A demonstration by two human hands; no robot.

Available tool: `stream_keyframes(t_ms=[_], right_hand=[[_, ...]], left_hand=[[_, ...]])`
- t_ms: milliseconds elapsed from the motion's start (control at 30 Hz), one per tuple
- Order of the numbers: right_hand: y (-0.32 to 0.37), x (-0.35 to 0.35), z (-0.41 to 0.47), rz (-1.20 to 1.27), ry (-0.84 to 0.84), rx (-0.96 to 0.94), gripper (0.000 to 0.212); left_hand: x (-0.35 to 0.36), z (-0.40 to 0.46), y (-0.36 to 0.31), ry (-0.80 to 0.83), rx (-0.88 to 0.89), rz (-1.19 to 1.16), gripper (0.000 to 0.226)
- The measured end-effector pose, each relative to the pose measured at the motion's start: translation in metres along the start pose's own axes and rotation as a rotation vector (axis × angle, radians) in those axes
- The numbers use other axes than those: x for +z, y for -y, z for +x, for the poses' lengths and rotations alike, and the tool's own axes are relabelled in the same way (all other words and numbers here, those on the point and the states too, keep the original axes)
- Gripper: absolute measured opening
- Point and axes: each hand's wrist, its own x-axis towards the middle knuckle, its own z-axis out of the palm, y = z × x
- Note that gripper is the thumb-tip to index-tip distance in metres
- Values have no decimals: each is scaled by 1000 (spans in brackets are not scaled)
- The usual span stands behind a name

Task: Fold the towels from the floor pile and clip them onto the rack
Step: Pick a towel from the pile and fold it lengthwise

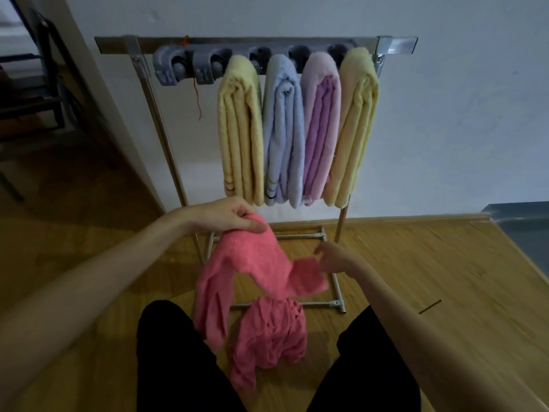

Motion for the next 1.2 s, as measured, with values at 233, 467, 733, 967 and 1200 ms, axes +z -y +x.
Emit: stream_keyframes(t_ms=[233,467,733,967,1200], right_hand=[[75,-14,-32,669,459,-629,63],[88,-17,-21,621,491,-639,34],[85,-58,-29,641,348,-686,12],[129,-85,-29,197,305,-995,29],[197,-95,-22,-509,248,-830,46]], left_hand=[[-10,-6,-24,155,34,43,17],[-17,-21,-3,178,-23,-14,31],[-50,-55,25,147,-101,-55,44],[-81,-79,28,114,28,67,21],[-89,-78,28,-62,-24,739,30]])
